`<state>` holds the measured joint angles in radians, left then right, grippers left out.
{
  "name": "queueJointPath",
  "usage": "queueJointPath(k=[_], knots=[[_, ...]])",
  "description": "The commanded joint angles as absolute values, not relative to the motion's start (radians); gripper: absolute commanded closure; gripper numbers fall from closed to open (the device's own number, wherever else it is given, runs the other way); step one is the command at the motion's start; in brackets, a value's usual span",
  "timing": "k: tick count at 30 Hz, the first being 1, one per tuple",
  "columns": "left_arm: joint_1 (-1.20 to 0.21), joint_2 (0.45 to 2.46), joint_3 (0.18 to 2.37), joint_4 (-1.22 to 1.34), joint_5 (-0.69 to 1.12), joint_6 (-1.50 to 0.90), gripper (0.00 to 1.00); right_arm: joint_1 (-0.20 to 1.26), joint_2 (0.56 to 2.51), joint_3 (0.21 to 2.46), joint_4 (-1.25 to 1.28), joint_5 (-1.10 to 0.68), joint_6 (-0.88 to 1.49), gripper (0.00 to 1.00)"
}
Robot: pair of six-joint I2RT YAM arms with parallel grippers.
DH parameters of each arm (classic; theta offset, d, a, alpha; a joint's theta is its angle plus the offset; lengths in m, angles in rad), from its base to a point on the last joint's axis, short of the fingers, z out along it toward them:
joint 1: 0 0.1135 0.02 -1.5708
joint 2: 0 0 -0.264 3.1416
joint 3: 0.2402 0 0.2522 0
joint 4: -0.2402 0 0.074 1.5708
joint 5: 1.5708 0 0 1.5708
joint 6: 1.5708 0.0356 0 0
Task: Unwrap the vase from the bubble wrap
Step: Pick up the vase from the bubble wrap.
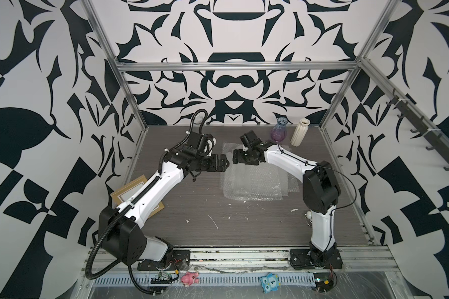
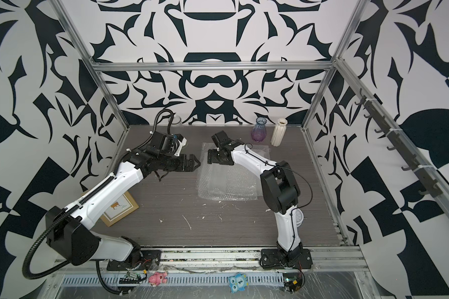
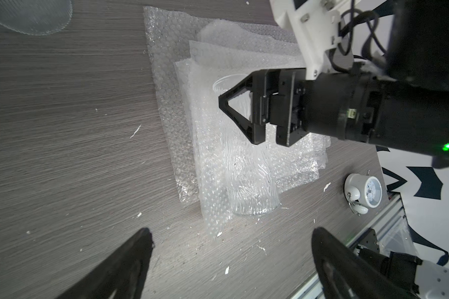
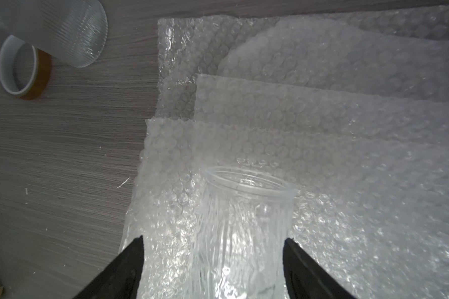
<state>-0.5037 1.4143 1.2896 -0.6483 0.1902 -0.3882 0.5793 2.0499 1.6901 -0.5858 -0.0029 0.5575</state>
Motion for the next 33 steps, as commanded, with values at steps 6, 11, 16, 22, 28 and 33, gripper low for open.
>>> queueJointPath(k=[6, 11, 16, 22, 28, 33], knots=[[-0.494, 1.321, 1.238, -0.627, 0.203, -0.37, 0.01, 0.576, 2.141, 1.915, -0.842, 0.081, 0.557, 0.15], [-0.494, 1.324, 1.225, -0.62, 0.229, -0.38, 0.01, 0.576, 2.217, 2.023, -0.908, 0.081, 0.555, 0.16], [-0.492, 1.331, 1.225, -0.615, 0.236, -0.384, 0.01, 0.567, 2.314, 2.163, -0.99, 0.067, 0.551, 0.18], [-0.482, 1.359, 1.217, -0.61, 0.23, -0.389, 0.01, 0.535, 2.379, 2.195, -1.04, 0.027, 0.532, 0.19], [-0.479, 1.39, 1.226, -0.606, 0.259, -0.398, 0.01, 0.507, 2.397, 2.15, -0.993, -0.029, 0.54, 0.2], [-0.462, 1.395, 1.221, -0.593, 0.284, -0.414, 0.01, 0.498, 2.414, 2.169, -0.993, -0.039, 0.537, 0.26]])
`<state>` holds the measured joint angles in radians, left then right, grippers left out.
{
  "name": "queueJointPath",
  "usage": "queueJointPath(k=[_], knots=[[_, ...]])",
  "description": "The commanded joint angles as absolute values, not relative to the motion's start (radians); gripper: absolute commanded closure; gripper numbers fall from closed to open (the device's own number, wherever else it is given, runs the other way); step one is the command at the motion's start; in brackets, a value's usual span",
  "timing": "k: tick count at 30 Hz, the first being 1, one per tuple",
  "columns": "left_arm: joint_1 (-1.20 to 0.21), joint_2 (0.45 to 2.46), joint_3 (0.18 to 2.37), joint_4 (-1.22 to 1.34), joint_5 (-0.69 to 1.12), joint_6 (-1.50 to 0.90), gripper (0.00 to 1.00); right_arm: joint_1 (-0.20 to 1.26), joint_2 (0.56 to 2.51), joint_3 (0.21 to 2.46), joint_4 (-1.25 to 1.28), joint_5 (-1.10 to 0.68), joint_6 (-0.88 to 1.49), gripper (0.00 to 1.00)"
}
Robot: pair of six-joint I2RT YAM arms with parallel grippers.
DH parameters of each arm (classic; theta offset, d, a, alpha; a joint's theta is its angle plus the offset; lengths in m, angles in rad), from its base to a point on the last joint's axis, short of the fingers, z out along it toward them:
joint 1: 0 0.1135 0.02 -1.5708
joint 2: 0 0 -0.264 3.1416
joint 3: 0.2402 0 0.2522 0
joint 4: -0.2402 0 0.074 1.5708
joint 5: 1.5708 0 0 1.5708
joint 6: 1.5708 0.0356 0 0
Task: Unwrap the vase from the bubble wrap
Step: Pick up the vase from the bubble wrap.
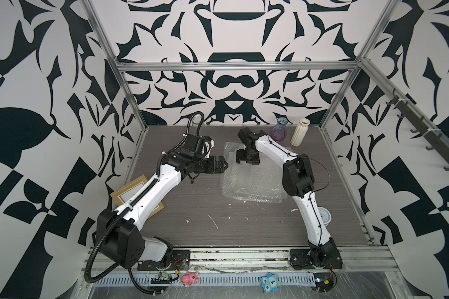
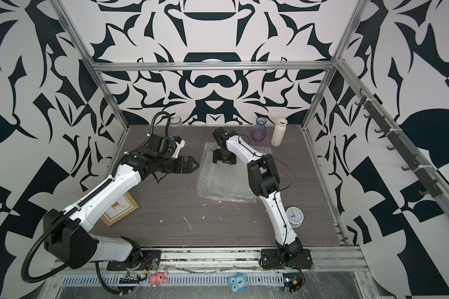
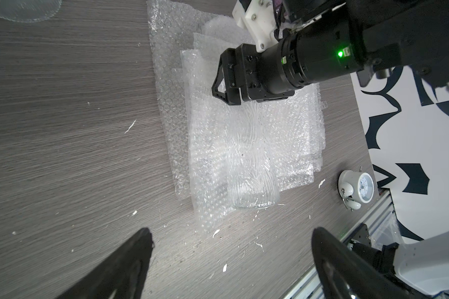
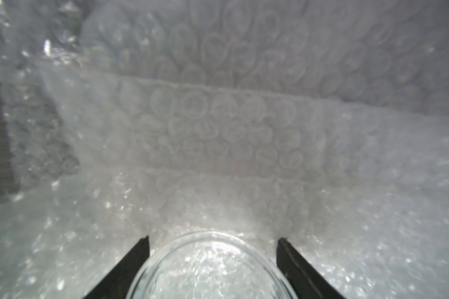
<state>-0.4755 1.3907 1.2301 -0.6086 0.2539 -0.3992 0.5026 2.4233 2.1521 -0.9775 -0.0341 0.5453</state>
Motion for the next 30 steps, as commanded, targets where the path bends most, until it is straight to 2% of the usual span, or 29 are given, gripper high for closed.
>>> queueJointPath(k=[1, 10, 18, 23, 30], knots=[[-0.459, 1.396, 1.22, -0.593, 0.289, -0.416, 0.01, 0.499, 2.405, 2.166, -0.993, -0.03, 0.533, 0.27], [-0.434, 1.405, 1.219, -0.587, 0.289, -0.422, 0.01, 0.503, 2.189, 1.983, -0.851, 0.018, 0.539, 0.44], [-0.411, 1.385, 1.212, -0.579, 0.284, -0.426, 0.01, 0.573, 2.002, 1.848, -0.777, 0.131, 0.531, 0.47], [-0.402, 1.381, 1.213, -0.582, 0.278, -0.425, 0.01, 0.644, 1.907, 1.748, -0.748, 0.267, 0.532, 0.49], [-0.39, 1.368, 1.211, -0.58, 0.274, -0.423, 0.01, 0.743, 1.715, 1.482, -0.562, 0.346, 0.563, 0.51]])
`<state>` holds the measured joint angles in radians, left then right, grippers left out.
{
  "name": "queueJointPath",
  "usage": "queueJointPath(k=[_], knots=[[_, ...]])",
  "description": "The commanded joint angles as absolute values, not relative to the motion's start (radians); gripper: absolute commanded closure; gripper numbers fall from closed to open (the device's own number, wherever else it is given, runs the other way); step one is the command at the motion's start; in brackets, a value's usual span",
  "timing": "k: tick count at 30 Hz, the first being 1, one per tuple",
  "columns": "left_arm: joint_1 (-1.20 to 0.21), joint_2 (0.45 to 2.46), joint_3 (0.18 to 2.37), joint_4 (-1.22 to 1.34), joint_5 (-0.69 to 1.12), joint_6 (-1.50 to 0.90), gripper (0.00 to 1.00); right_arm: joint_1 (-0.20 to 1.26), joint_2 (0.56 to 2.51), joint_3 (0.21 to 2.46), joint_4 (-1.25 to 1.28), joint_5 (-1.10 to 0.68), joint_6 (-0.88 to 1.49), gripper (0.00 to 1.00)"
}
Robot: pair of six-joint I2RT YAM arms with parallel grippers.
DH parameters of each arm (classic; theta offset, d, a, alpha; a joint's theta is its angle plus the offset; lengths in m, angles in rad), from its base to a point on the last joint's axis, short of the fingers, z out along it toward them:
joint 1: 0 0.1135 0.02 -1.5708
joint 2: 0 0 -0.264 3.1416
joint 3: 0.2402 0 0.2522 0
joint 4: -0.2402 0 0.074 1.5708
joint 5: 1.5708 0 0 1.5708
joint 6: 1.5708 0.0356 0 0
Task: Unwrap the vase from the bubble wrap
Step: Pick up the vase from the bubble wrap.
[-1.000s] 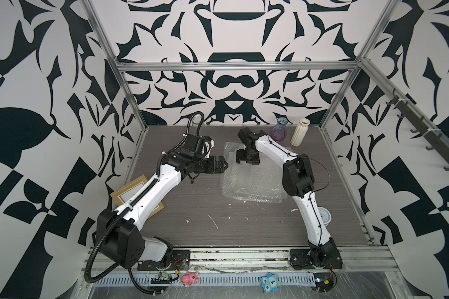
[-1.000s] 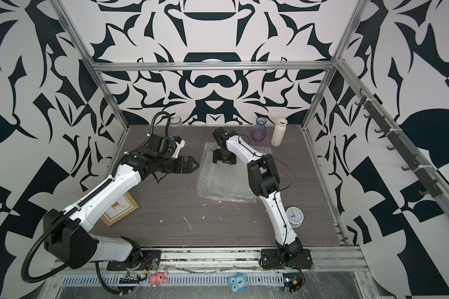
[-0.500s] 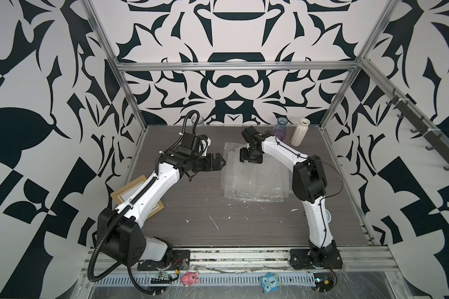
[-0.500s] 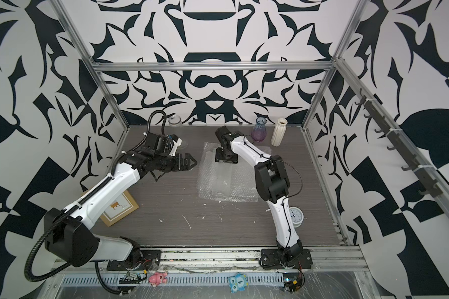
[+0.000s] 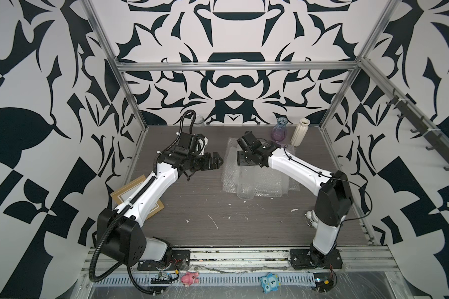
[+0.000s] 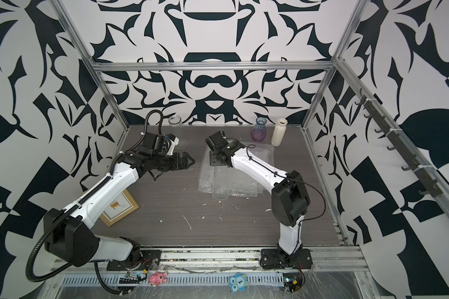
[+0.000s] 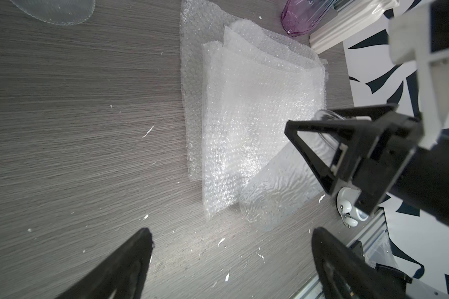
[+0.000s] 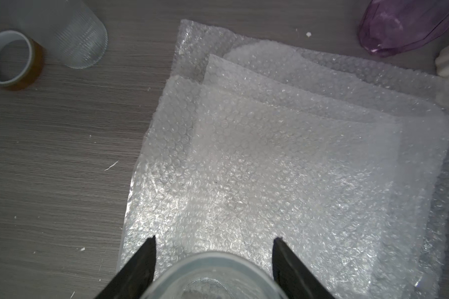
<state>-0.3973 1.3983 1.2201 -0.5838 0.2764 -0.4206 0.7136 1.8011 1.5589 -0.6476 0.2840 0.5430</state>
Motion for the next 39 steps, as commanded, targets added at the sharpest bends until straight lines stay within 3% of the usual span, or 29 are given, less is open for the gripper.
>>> queueJointPath(k=[1, 8, 18, 27, 39], knots=[[-0.388, 1.365, 1.209, -0.581, 0.274, -0.422, 0.01, 0.753, 1.687, 1.445, -0.533, 0.352, 0.567, 0.51], [-0.383, 1.36, 1.205, -0.573, 0.282, -0.425, 0.01, 0.819, 1.524, 1.212, -0.371, 0.389, 0.567, 0.54], [-0.379, 1.371, 1.201, -0.57, 0.284, -0.418, 0.01, 0.877, 1.368, 1.104, -0.331, 0.421, 0.527, 0.57], [-0.367, 1.378, 1.204, -0.571, 0.293, -0.422, 0.01, 0.879, 1.238, 1.14, -0.355, 0.45, 0.463, 0.59], [-0.311, 1.287, 1.196, -0.578, 0.201, -0.429, 0.01, 0.878, 1.319, 1.316, -0.291, 0.423, 0.345, 0.62]])
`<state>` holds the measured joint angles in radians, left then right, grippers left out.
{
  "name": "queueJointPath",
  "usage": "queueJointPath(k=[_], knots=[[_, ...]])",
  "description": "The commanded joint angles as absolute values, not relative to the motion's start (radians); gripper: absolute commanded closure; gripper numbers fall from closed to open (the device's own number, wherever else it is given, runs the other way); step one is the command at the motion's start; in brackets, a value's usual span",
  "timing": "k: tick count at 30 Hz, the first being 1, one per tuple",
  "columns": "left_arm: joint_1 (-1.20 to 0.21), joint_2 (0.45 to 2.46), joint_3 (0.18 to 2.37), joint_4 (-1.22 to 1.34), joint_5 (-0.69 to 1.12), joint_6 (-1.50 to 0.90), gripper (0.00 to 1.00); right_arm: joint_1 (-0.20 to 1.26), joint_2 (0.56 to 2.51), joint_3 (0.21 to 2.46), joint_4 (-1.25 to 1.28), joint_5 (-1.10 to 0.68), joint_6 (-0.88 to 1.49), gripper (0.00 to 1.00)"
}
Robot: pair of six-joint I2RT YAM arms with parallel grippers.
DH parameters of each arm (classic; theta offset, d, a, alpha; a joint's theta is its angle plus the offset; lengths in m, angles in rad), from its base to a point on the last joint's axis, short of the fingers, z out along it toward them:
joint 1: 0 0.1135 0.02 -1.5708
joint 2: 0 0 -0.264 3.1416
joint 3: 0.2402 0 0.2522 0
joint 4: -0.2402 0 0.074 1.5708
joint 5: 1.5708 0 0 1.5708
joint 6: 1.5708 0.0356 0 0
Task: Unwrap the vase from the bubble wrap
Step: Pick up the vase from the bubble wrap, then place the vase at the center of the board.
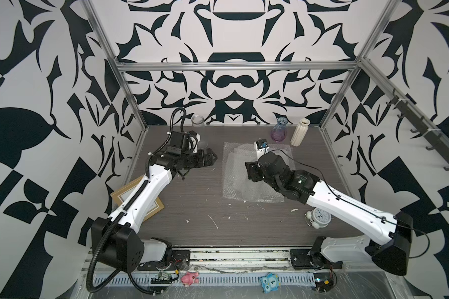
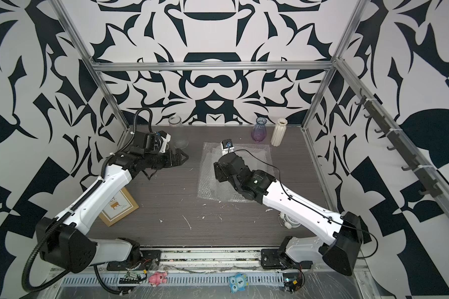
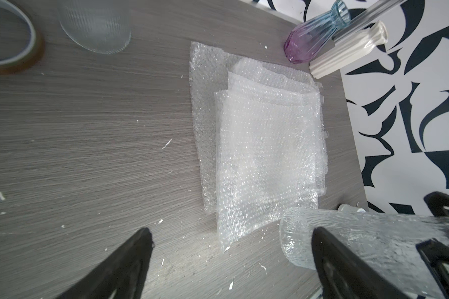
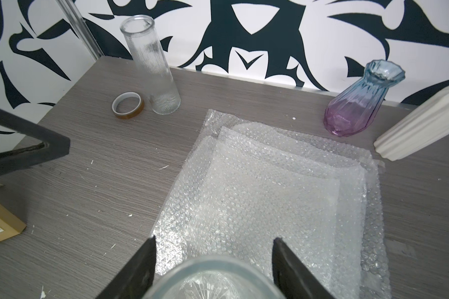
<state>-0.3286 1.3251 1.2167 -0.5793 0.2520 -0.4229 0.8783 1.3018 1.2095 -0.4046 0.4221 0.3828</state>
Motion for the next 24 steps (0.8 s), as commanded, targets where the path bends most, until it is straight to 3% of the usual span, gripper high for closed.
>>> queueJointPath(k=[1, 13, 19, 24], knots=[[-0.301, 1.282, 1.196, -0.585, 0.178, -0.436, 0.01, 0.877, 1.346, 1.35, -0.29, 0.408, 0.34, 0.62], [-0.206, 1.204, 1.209, -0.636, -0.083, -0.44, 0.01, 0.878, 1.807, 1.802, -0.269, 0.268, 0.304, 0.62], [-0.159, 1.197, 1.205, -0.64, -0.126, -0.463, 0.01, 0.879, 2.039, 2.048, -0.305, 0.272, 0.279, 0.62], [-0.152, 1.196, 1.196, -0.635, -0.119, -0.472, 0.01, 0.878, 2.141, 2.116, -0.224, 0.319, 0.201, 0.62]])
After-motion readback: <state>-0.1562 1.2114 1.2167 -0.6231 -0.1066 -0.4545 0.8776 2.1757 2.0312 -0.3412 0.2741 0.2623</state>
